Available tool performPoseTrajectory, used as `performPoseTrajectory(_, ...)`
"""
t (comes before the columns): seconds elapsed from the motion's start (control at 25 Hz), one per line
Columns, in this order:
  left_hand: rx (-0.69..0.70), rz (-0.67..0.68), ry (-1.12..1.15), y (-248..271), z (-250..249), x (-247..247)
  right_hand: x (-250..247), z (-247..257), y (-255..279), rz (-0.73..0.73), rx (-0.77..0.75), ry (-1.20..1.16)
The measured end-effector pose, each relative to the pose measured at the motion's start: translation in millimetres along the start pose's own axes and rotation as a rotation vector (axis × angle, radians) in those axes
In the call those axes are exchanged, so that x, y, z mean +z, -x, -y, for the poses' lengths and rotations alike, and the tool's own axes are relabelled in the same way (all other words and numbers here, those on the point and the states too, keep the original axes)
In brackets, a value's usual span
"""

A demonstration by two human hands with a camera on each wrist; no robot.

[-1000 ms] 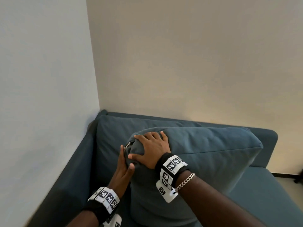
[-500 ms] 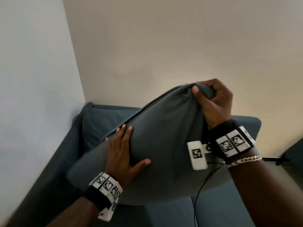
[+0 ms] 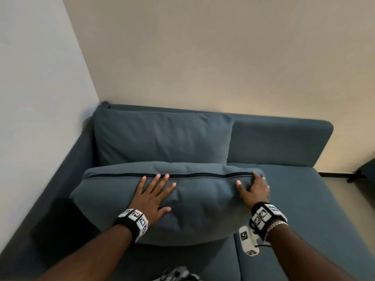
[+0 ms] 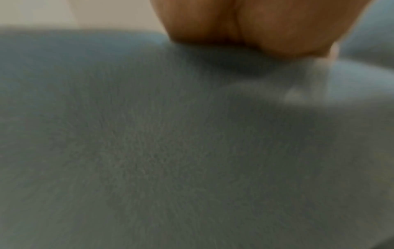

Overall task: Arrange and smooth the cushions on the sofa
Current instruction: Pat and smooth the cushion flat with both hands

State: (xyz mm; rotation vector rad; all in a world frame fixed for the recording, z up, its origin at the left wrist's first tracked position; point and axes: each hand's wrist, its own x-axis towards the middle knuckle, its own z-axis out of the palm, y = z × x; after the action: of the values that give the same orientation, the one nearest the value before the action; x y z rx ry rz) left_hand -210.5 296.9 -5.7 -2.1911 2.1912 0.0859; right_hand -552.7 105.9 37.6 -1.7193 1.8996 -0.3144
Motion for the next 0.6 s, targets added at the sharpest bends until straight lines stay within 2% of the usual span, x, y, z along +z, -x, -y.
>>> performPoseTrajectory(0.08,-0.043,-0.071,0.014,-2,-1,-8,1,26,12,-0.068,0.010,0.202)
performPoseTrajectory(0.12,-0.070,-0.101,0.036,-3,2,-12,3,45,19,-0.081,-0.074,0.251)
performPoseTrajectory(0.2,-0.152,-0.136,0.043,3,19,-17,17,89,32,-0.056,-0.360,0.252)
performPoseTrajectory(0.28,-0.297,-0.177,0.082,21,47,-20,42,141,49,0.112,-0.625,0.141)
performPoseTrajectory(0.36,-0.444,-0.243,0.135,45,84,-17,72,194,75,0.295,-0.770,0.052)
performPoseTrajectory(0.44,-0.555,-0.253,0.192,69,122,-12,104,247,102,0.418,-0.874,0.057)
performPoseTrajectory(0.52,-0.571,-0.226,0.274,87,143,-11,134,287,120,0.488,-0.941,0.135)
performPoseTrajectory(0.6,-0.510,-0.258,0.423,99,154,-9,168,320,135,0.530,-0.962,0.247)
